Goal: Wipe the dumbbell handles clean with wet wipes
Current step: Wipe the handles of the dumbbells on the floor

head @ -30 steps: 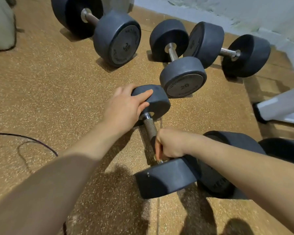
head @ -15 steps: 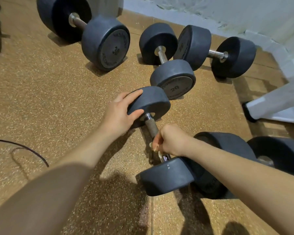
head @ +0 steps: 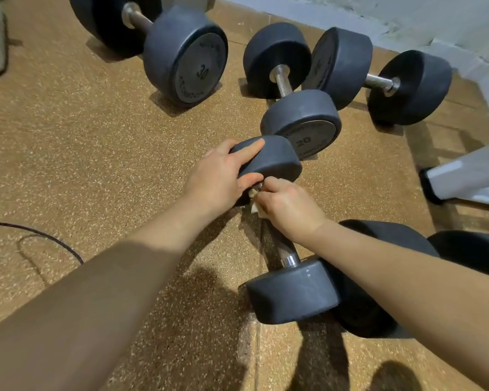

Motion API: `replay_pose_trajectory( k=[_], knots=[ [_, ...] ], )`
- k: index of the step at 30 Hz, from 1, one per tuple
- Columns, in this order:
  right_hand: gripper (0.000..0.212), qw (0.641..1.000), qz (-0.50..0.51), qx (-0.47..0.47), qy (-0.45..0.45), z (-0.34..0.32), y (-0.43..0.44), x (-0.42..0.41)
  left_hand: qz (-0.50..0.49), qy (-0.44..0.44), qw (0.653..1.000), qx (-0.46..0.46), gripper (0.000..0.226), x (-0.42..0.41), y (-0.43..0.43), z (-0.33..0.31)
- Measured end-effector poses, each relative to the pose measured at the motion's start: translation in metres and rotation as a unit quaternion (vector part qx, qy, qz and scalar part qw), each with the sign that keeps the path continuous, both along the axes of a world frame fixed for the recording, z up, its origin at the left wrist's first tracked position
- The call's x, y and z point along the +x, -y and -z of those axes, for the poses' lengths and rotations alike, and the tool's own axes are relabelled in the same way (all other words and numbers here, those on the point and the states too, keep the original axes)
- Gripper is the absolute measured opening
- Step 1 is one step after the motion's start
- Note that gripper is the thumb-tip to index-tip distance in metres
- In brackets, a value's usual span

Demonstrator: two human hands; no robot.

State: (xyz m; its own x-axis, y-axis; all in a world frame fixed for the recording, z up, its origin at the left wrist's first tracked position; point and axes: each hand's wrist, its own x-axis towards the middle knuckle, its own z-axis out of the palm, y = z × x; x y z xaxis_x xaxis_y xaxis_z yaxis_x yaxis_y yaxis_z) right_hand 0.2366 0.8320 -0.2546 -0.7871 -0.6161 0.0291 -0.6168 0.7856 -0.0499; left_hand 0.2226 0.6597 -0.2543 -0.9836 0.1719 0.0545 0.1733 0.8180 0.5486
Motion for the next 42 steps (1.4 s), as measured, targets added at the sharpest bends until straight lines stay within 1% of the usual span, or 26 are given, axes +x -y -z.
replay_pose_trajectory(
  k=[3, 5, 6, 8, 10, 11, 13, 14, 15, 16, 17, 19, 21, 24, 27, 29, 30, 31, 32, 34, 35, 36, 37, 39, 40, 42],
  knots=[
    [0.011, 0.989, 0.145, -0.018, 0.038, -0.001, -0.017, -0.001, 0.0, -0.009, 1.0, -0.004, 0.06, 0.001, 0.002, 0.002],
    [0.012, 0.966, 0.225, -0.006, 0.125, -0.002, -0.024, 0.001, -0.007, -0.022, 1.0, -0.008, 0.06, 0.003, 0.001, 0.005],
    [0.016, 0.951, 0.258, -0.03, 0.17, -0.001, -0.023, 0.001, -0.009, -0.029, 0.999, -0.009, 0.06, 0.004, 0.0, 0.006],
    [0.02, 0.894, 0.343, -0.139, 0.252, -0.003, -0.016, -0.001, -0.014, -0.032, 0.999, -0.008, 0.059, 0.006, 0.0, 0.008],
    [0.024, 0.815, 0.413, -0.237, 0.331, -0.002, -0.007, -0.008, -0.017, -0.03, 0.999, -0.006, 0.059, 0.006, 0.0, 0.009],
    [0.028, 0.784, 0.427, -0.268, 0.363, -0.002, -0.002, -0.009, -0.017, -0.029, 0.999, -0.003, 0.059, 0.007, 0.0, 0.009],
    [0.039, 0.754, 0.438, -0.299, 0.388, 0.002, 0.012, -0.012, -0.02, -0.027, 0.999, -0.002, 0.058, 0.008, 0.0, 0.009],
    [0.038, 0.758, 0.444, -0.294, 0.377, 0.004, 0.02, -0.011, -0.022, -0.026, 0.999, -0.006, 0.058, 0.009, -0.001, 0.008],
    [0.037, 0.779, 0.445, -0.266, 0.351, 0.008, 0.027, -0.01, -0.025, -0.025, 0.999, -0.014, 0.058, 0.011, -0.002, 0.008],
    [0.037, 0.813, 0.438, -0.213, 0.318, 0.009, 0.033, -0.008, -0.026, -0.025, 0.999, -0.025, 0.058, 0.012, -0.002, 0.007],
    [0.036, 0.849, 0.421, -0.143, 0.285, 0.011, 0.038, -0.007, -0.028, -0.026, 0.999, -0.035, 0.058, 0.013, -0.004, 0.006],
    [0.034, 0.901, 0.372, 0.022, 0.221, 0.006, 0.047, 0.0, -0.033, -0.027, 0.998, -0.049, 0.058, 0.015, -0.006, 0.005],
    [0.048, 0.916, 0.33, 0.144, 0.175, -0.003, 0.054, 0.011, -0.039, -0.02, 0.998, -0.047, 0.058, 0.016, -0.009, 0.005],
    [0.057, 0.925, 0.269, 0.226, 0.147, -0.016, 0.058, 0.03, -0.043, -0.022, 0.998, -0.05, 0.058, 0.018, -0.009, 0.008],
    [0.046, 0.934, 0.216, 0.235, 0.164, -0.031, 0.059, 0.05, -0.042, -0.024, 0.998, -0.046, 0.058, 0.017, -0.01, 0.009],
    [0.028, 0.947, 0.232, 0.149, 0.164, -0.042, 0.054, 0.052, -0.039, -0.019, 0.998, -0.043, 0.057, 0.015, -0.011, 0.01],
    [0.028, 0.945, 0.268, 0.083, 0.169, -0.042, 0.046, 0.048, -0.036, -0.019, 0.998, -0.044, 0.057, 0.014, -0.011, 0.01],
    [0.033, 0.93, 0.319, 0.018, 0.184, -0.043, 0.039, 0.041, -0.035, -0.02, 0.998, -0.045, 0.057, 0.014, -0.011, 0.01],
    [0.03, 0.904, 0.372, -0.05, 0.204, -0.04, 0.029, 0.032, -0.035, -0.019, 0.998, -0.046, 0.057, 0.014, -0.01, 0.01],
    [0.017, 0.835, 0.455, -0.178, 0.254, -0.033, 0.015, 0.019, -0.037, -0.019, 0.998, -0.046, 0.057, 0.014, -0.011, 0.01],
    [0.028, 0.797, 0.482, -0.22, 0.29, -0.028, 0.012, 0.016, -0.037, -0.02, 0.998, -0.044, 0.057, 0.015, -0.011, 0.01],
    [0.039, 0.772, 0.492, -0.234, 0.326, -0.022, 0.01, 0.013, -0.036, -0.022, 0.998, -0.04, 0.057, 0.015, -0.01, 0.011],
    [0.041, 0.777, 0.483, -0.206, 0.346, -0.018, 0.011, 0.012, -0.035, -0.024, 0.998, -0.035, 0.057, 0.014, -0.009, 0.011],
    [0.036, 0.83, 0.426, -0.076, 0.352, -0.012, 0.015, 0.01, -0.034, -0.028, 0.999, -0.019, 0.057, 0.013, -0.006, 0.013],
    [0.039, 0.848, 0.403, -0.01, 0.344, -0.01, 0.017, 0.01, -0.032, -0.031, 0.999, -0.009, 0.057, 0.014, -0.005, 0.014],
    [0.046, 0.852, 0.373, 0.102, 0.352, -0.013, 0.022, 0.014, -0.027, -0.037, 0.999, 0.016, 0.058, 0.017, 0.0, 0.016]
  ],
)
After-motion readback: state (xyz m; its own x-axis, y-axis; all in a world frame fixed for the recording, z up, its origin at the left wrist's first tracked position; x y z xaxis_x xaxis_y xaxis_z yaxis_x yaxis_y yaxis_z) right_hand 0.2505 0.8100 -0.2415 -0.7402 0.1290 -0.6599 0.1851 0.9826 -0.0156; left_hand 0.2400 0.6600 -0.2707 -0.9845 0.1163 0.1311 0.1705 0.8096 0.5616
